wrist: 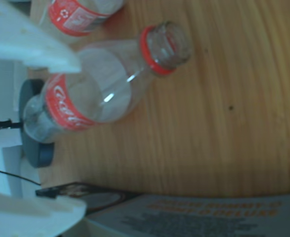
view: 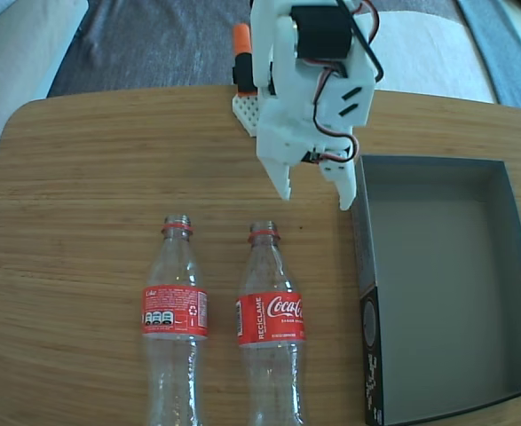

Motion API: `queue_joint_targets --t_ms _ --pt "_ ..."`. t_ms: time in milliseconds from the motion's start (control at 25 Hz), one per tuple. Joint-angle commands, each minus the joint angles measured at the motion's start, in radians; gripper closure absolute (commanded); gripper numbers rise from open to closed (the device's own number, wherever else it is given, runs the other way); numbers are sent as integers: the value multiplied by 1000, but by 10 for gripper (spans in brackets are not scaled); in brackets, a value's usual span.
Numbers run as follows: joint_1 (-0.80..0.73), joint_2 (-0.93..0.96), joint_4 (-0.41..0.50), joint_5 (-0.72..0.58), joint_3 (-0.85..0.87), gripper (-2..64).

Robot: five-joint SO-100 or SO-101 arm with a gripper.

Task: Grasp the bottles and put them in the box.

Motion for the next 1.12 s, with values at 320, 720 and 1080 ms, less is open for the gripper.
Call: queue_joint_targets --t_ms 320,720,1080 --pt "9 -114 -46 -9 -48 178" --pt "75 -98 -172 -149 100 181" --pt "167 -97 -242 -236 156 180"
